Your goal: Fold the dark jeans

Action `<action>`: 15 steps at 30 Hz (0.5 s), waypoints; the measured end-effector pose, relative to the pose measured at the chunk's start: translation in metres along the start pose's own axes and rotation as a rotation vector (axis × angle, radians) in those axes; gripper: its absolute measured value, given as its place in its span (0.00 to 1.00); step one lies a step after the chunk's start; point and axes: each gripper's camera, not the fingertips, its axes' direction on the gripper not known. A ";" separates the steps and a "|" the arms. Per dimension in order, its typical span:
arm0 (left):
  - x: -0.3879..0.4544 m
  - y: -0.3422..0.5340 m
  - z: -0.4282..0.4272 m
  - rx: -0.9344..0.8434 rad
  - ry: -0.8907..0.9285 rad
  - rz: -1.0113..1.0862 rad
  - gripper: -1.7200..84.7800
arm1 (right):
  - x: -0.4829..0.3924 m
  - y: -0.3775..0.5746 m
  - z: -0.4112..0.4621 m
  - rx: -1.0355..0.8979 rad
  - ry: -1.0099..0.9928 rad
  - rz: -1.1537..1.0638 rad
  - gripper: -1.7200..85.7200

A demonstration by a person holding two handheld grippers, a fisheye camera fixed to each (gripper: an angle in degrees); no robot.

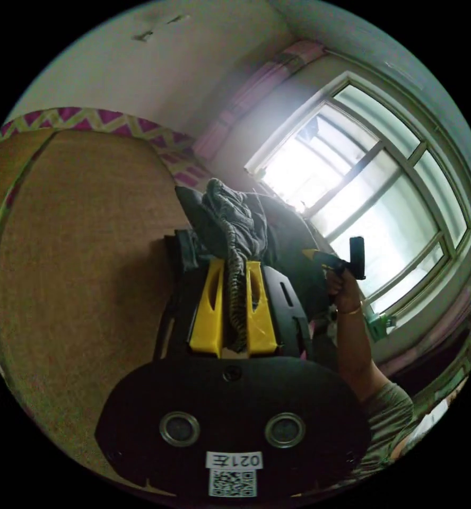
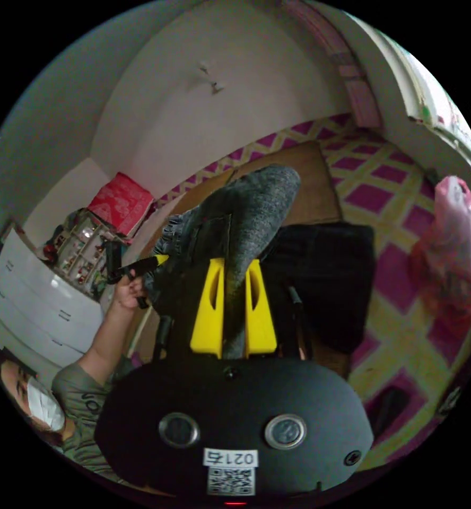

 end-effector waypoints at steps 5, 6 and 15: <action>-0.013 -0.038 0.101 -0.117 -0.136 -0.049 0.10 | 0.073 -0.039 0.047 -0.017 0.204 0.078 0.12; -0.026 -0.033 0.120 -0.172 -0.175 -0.079 0.10 | 0.099 -0.035 0.074 -0.048 0.254 0.133 0.15; -0.045 0.051 0.074 -0.158 -0.169 -0.031 0.07 | 0.168 0.062 0.146 -0.049 0.270 0.258 0.16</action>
